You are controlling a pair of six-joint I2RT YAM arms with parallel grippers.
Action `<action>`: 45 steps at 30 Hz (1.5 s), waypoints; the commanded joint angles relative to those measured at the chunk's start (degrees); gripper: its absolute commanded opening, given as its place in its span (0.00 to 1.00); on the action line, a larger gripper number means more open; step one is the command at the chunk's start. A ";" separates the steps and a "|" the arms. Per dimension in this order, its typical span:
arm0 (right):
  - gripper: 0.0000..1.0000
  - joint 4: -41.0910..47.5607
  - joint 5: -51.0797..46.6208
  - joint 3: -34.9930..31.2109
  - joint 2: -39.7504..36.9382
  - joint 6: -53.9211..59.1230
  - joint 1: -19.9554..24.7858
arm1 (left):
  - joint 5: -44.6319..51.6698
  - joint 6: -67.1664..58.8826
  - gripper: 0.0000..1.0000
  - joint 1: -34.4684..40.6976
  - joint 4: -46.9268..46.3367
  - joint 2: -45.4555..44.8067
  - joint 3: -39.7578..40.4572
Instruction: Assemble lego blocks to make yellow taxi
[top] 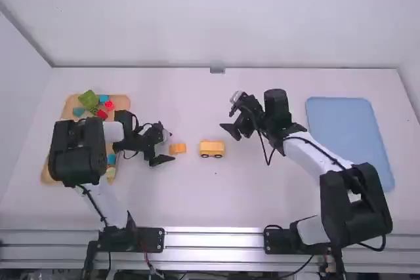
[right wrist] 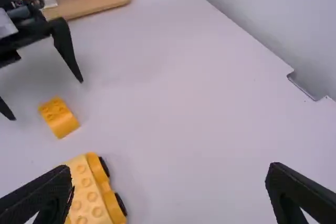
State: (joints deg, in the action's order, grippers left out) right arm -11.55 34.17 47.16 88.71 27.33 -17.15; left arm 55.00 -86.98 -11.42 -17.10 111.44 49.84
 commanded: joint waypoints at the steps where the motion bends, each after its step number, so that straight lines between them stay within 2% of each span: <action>1: 0.98 -0.26 0.94 -0.26 0.44 -0.33 -0.15 | 4.57 -3.80 0.99 0.28 0.48 1.53 -1.18; 4: 0.98 -0.48 0.68 -0.26 0.44 -0.42 -0.17 | 5.77 -2.78 0.99 0.70 3.06 2.51 -2.01; 8: 0.98 -1.14 0.96 -0.26 0.44 -0.55 -0.17 | 5.33 5.05 0.98 2.54 14.23 3.32 -5.35; 12: 0.98 -1.27 0.94 -0.26 0.44 -0.57 -0.17 | 3.52 10.03 0.67 3.78 20.96 3.32 -7.56; 13: 0.98 -1.33 0.96 -0.26 0.44 -0.55 -0.15 | 2.29 11.87 0.62 4.07 22.73 3.32 -8.11; 15: 0.98 -1.31 0.94 -0.26 0.44 -0.55 -0.17 | 2.12 12.50 0.59 4.07 23.41 3.32 -8.33; 18: 0.98 -1.29 0.94 -0.26 0.44 -0.55 -0.17 | 2.71 12.68 0.59 3.45 23.32 3.32 -8.22; 21: 0.98 -1.20 0.94 -0.26 0.44 -0.55 -0.15 | 0.87 12.66 0.70 2.60 22.01 3.32 -7.61; 25: 0.98 -1.36 0.94 -0.26 0.44 -0.52 -0.17 | -1.53 11.82 0.70 1.29 15.72 3.32 -4.98; 27: 0.99 -1.57 0.94 -0.26 0.44 -0.55 -0.17 | -1.53 8.96 0.67 1.27 12.52 3.32 -4.00; 29: 0.98 -1.79 0.94 -0.26 0.44 -0.52 -0.15 | -1.60 5.88 0.58 1.79 9.49 3.32 -3.23; 32: 0.98 -1.97 0.94 -0.26 0.44 -0.57 -0.17 | -2.23 4.79 0.49 2.10 8.96 3.32 -3.19; 36: 0.98 -1.95 0.94 -0.26 0.44 -0.55 -0.15 | -2.01 4.85 0.41 1.99 9.14 3.32 -3.30; 37: 0.98 -1.99 0.92 -0.26 0.44 -0.55 -0.17 | -2.14 4.83 0.36 2.10 9.40 3.32 -3.30; 45: 0.98 -1.73 0.42 -0.26 0.44 -0.55 -0.15 | -1.97 2.51 0.33 2.16 9.11 2.64 -2.47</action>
State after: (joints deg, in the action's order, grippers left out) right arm -13.32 34.30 47.16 88.71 27.07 -17.15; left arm 54.52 -82.39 -9.63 -6.87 113.99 46.81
